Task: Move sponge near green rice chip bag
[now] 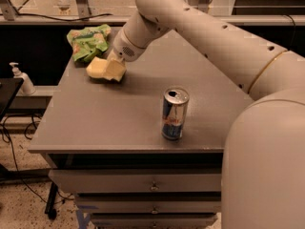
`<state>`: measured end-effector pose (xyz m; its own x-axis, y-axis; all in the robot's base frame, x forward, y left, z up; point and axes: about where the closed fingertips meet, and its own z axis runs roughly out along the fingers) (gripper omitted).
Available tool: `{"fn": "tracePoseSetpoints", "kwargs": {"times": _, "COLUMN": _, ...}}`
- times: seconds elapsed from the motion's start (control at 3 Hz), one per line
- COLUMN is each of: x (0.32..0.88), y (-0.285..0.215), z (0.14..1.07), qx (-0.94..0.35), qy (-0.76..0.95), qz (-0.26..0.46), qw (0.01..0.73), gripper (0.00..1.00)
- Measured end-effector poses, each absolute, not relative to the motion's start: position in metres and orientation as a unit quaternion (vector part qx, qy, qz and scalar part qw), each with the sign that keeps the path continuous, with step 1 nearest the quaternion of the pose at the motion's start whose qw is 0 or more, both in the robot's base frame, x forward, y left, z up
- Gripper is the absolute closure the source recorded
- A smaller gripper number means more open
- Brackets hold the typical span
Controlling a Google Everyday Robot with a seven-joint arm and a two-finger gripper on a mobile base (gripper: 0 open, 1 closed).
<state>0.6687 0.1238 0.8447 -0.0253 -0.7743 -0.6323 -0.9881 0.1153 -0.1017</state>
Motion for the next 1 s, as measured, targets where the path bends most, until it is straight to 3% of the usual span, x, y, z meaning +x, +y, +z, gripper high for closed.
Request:
{"fn": "tracePoseSetpoints", "kwargs": {"times": 0.33, "x": 0.6703, "y": 0.1132, "z": 0.8292, "qx": -0.644, "qy": 0.682, "qz": 0.201, "qw": 0.281, "gripper": 0.82}}
{"fn": "tracePoseSetpoints", "kwargs": {"times": 1.0, "x": 0.6731, "y": 0.1075, "z": 0.8256, "qx": -0.646, "qy": 0.68, "qz": 0.206, "qw": 0.28, "gripper": 0.35}}
